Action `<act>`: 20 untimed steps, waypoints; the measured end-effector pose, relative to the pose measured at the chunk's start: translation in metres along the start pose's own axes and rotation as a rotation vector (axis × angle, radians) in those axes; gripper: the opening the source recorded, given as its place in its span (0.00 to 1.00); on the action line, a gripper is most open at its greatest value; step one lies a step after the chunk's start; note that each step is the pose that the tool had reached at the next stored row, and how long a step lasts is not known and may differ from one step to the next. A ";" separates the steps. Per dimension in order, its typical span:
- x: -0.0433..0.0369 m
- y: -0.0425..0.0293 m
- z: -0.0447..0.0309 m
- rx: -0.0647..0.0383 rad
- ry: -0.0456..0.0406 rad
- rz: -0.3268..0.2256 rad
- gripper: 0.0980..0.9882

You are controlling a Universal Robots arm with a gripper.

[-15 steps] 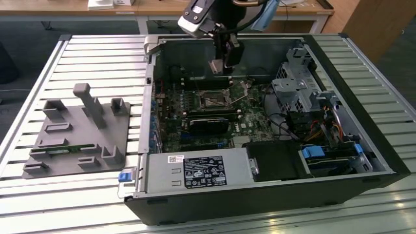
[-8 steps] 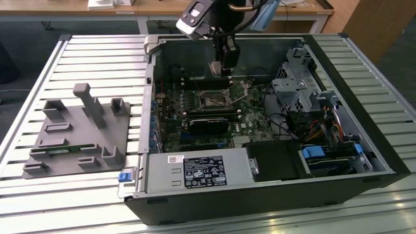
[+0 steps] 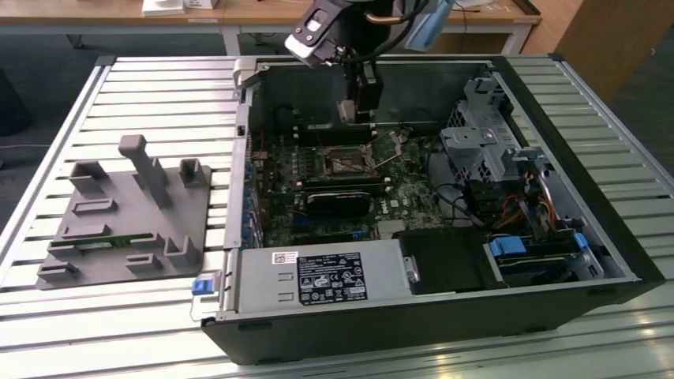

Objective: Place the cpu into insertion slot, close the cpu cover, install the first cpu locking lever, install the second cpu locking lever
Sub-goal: 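Place the cpu into insertion slot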

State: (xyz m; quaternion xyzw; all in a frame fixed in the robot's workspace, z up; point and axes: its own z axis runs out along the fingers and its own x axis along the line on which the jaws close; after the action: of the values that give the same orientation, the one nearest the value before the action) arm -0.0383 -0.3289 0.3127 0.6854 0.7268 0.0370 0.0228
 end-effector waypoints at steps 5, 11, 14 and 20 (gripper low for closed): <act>0.0023 -0.0004 0.0064 -0.001 -0.0038 0.041 0.50; 0.0065 -0.0010 0.0163 -0.001 -0.0037 0.041 0.50; 0.0066 -0.0013 0.0199 0.000 -0.0036 0.041 0.50; 0.0071 -0.0018 0.0255 0.001 -0.0034 0.041 0.50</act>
State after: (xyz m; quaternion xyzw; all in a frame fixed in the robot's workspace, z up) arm -0.0383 -0.3214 0.2873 0.7003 0.7125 0.0360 0.0230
